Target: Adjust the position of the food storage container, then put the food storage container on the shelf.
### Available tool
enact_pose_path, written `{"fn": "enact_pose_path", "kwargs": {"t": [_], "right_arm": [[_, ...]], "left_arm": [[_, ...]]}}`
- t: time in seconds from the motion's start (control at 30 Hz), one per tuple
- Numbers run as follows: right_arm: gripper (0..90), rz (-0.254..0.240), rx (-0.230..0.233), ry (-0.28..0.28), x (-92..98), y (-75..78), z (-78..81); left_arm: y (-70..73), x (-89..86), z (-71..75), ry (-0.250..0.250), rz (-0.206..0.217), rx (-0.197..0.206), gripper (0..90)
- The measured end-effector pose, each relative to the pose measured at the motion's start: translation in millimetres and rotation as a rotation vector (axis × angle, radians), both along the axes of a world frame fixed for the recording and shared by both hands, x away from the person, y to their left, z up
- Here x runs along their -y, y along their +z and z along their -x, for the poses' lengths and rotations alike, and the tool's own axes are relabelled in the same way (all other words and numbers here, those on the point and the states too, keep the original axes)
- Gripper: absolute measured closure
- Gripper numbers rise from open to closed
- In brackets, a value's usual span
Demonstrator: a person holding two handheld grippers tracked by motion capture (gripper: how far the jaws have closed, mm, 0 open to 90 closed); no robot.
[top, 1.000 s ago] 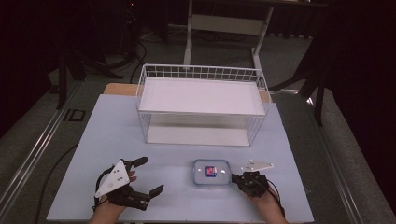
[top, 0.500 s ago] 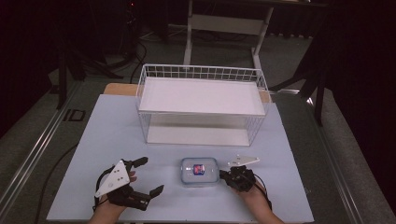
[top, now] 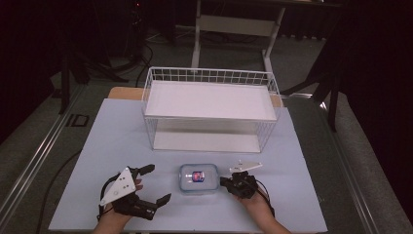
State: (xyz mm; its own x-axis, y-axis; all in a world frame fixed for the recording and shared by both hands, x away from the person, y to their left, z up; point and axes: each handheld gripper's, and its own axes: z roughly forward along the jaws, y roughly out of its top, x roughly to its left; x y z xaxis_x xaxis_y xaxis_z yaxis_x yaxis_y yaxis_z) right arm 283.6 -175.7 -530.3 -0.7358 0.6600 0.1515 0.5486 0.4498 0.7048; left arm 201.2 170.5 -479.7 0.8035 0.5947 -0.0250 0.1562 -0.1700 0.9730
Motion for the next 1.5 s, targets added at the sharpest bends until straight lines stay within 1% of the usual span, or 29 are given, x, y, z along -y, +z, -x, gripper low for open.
{"fn": "enact_pose_path", "kwargs": {"t": [0.1, 0.3, 0.33, 0.43, 0.47, 0.5, 0.57, 0.6, 0.7, 0.77, 0.8, 0.87, 0.93, 0.97, 1.0, 1.03, 1.07, 1.1, 1.13, 1.17, 1.2, 1.23, 1.27, 1.3, 1.33, 1.37, 1.43, 1.47, 1.5], "right_arm": [[90.0, 0.018, 0.020, 0.005, -1.8, 0.7, 1.7], [88.5, 0.083, 0.093, -0.003, 5.7, 5.9, 4.8], [85.1, 0.086, 0.097, -0.006, 8.3, 7.2, 5.3], [74.6, 0.063, 0.101, -0.022, 16.7, 11.8, 7.5], [69.1, 0.047, 0.098, -0.026, 19.6, 14.0, 8.5], [60.3, 0.027, 0.103, -0.029, 22.0, 16.3, 9.9], [47.7, 0.000, 0.114, -0.033, 26.9, 22.1, 11.8], [37.4, -0.045, 0.120, -0.034, 30.8, 26.8, 13.4], [19.3, -0.063, 0.151, -0.012, 33.2, 33.8, 17.1], [13.6, -0.105, 0.154, 0.017, 35.1, 39.5, 20.1], [13.3, -0.118, 0.163, 0.020, 35.1, 42.1, 22.0], [12.1, -0.119, 0.182, 0.039, 33.9, 47.7, 25.9], [12.3, -0.117, 0.219, 0.039, 32.4, 53.7, 29.8], [15.2, -0.109, 0.243, 0.038, 31.1, 56.3, 31.3], [15.4, -0.104, 0.235, 0.039, 30.0, 58.5, 31.5], [14.4, -0.112, 0.226, 0.057, 29.3, 61.0, 30.3], [17.2, -0.132, 0.230, 0.064, 29.1, 63.2, 29.8], [20.1, -0.144, 0.238, 0.065, 28.9, 64.9, 29.5], [20.0, -0.151, 0.216, 0.073, 28.0, 66.4, 28.4], [20.0, -0.169, 0.179, 0.092, 27.9, 67.6, 25.9], [19.9, -0.183, 0.165, 0.099, 27.8, 68.4, 23.8], [19.6, -0.190, 0.179, 0.092, 27.9, 68.8, 22.9], [19.3, -0.175, 0.201, 0.078, 27.8, 69.7, 22.2], [19.1, -0.162, 0.215, 0.067, 27.8, 70.5, 21.2], [19.1, -0.167, 0.211, 0.057, 27.8, 71.2, 19.9], [19.0, -0.181, 0.193, 0.058, 27.9, 71.8, 18.2], [16.4, -0.182, 0.156, 0.044, 26.5, 72.8, 14.6], [14.7, -0.180, 0.138, 0.038, 25.2, 73.2, 12.9], [14.1, -0.172, 0.111, 0.028, 23.5, 73.4, 11.2]], "left_arm": [[-0.3, 0.5, -0.2, -0.001, -0.001, -0.004, 1.5], [-1.0, 0.4, -0.9, -0.007, -0.006, -0.014, 1.5], [-1.1, 0.3, -1.1, -0.007, -0.006, -0.016, 1.5], [-1.7, 0.7, -1.7, -0.008, -0.007, -0.021, 1.5], [-1.9, 1.0, -1.9, -0.008, -0.010, -0.021, 1.5], [-2.1, 1.4, -1.9, -0.007, -0.012, -0.021, 1.5], [-2.6, 1.9, -2.4, -0.007, -0.014, -0.028, 1.5], [-2.8, 2.0, -2.6, -0.006, -0.015, -0.028, 1.5], [-3.5, 2.5, -3.4, 0.000, -0.018, -0.039, 1.5], [-3.2, 2.7, -4.1, 0.005, -0.013, -0.049, 1.5], [-2.3, 2.8, -4.7, 0.010, -0.017, -0.057, 1.5], [-0.2, 3.1, -6.1, 0.020, -0.011, -0.070, 1.6], [3.5, 3.9, -8.8, 0.034, -0.018, -0.097, 1.5], [5.5, 4.3, -10.1, 0.036, -0.012, -0.111, 1.5], [7.9, 4.6, -11.9, 0.038, -0.016, -0.123, 1.5], [10.6, 4.9, -13.9, 0.038, -0.030, -0.141, 1.5], [13.6, 5.1, -16.0, 0.033, -0.034, -0.171, 1.5], [15.6, 5.4, -17.9, 0.030, -0.029, -0.185, 1.5], [17.4, 6.1, -19.2, 0.033, -0.035, -0.196, 1.5], [19.1, 7.1, -20.7, 0.036, -0.049, -0.205, 1.5], [20.4, 8.9, -22.1, 0.043, -0.070, -0.220, 1.5], [21.8, 10.8, -23.5, 0.044, -0.089, -0.237, 1.5], [22.8, 12.2, -24.7, 0.050, -0.090, -0.248, 1.5], [23.5, 13.4, -26.6, 0.052, -0.089, -0.272, 1.5], [24.2, 14.1, -29.5, 0.047, -0.085, -0.307, 1.5], [24.4, 14.6, -32.3, 0.048, -0.061, -0.342, 1.5], [24.3, 15.2, -38.3, 0.063, -0.014, -0.404, 1.5], [23.9, 15.7, -41.4, 0.067, 0.001, -0.425, 1.5], [23.4, 16.9, -44.4, 0.079, -0.001, -0.439, 1.5]]}}
